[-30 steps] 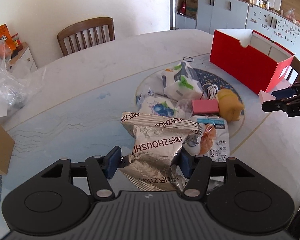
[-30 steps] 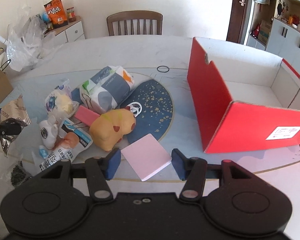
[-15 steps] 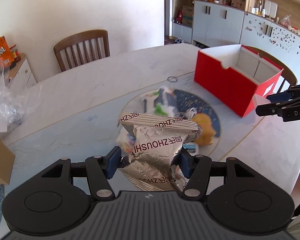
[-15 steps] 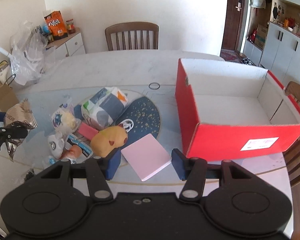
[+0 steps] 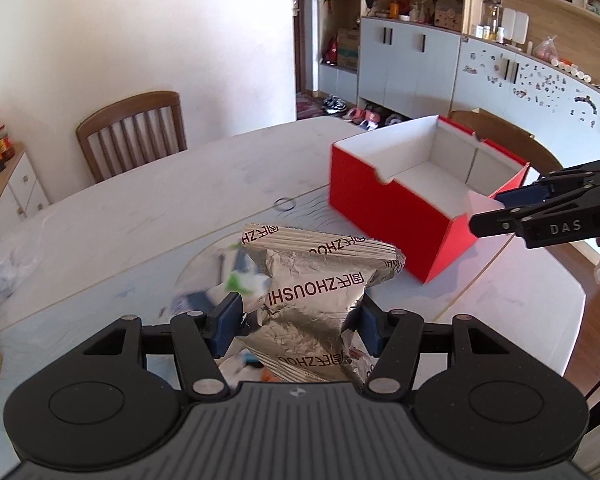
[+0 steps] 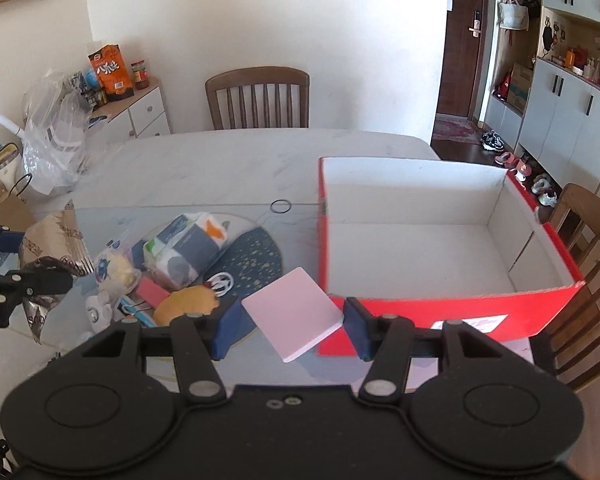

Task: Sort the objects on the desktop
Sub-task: 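Carry the foil bag and pink pad over the red shoebox with both tools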

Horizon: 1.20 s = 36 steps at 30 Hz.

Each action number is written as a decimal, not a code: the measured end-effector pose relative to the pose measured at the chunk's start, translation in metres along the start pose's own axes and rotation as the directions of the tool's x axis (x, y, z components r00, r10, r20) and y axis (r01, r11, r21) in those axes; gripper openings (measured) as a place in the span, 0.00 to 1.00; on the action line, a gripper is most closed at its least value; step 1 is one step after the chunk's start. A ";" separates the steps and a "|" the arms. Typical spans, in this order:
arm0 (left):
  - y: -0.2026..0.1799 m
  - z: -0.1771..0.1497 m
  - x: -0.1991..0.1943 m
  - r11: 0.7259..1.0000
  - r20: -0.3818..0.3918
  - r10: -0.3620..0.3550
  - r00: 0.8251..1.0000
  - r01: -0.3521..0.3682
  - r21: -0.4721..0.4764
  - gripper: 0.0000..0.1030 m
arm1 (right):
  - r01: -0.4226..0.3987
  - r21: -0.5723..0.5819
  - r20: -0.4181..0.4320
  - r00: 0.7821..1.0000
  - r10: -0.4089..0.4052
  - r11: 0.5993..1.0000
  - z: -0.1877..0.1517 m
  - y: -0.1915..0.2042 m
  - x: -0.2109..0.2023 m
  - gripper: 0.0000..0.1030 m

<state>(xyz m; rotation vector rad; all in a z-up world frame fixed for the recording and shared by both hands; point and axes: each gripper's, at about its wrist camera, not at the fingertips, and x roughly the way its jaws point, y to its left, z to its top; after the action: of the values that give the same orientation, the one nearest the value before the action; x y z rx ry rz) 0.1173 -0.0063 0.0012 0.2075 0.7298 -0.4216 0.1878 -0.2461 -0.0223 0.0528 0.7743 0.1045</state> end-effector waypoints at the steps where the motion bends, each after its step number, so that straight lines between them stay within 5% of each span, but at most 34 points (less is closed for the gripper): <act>1: -0.005 0.003 0.003 1.000 0.002 -0.003 1.000 0.003 0.004 0.57 | 0.000 0.001 0.003 1.000 0.000 1.000 0.000 -0.003 -0.001 0.54; 19: -0.105 0.072 0.064 0.990 0.021 -0.057 0.998 0.054 0.127 0.57 | 0.027 -0.015 0.022 0.999 -0.026 1.000 0.020 -0.093 0.008 0.54; 36: -0.152 0.126 0.154 0.977 -0.087 -0.088 0.992 0.103 0.188 0.57 | 0.055 -0.040 -0.026 0.998 -0.056 0.998 0.034 -0.156 0.046 0.54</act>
<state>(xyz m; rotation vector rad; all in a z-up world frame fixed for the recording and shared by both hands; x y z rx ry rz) 0.2285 -0.2294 -0.0182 0.3731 0.7782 -0.5788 0.2560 -0.3964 -0.0437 -0.0076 0.8003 0.0679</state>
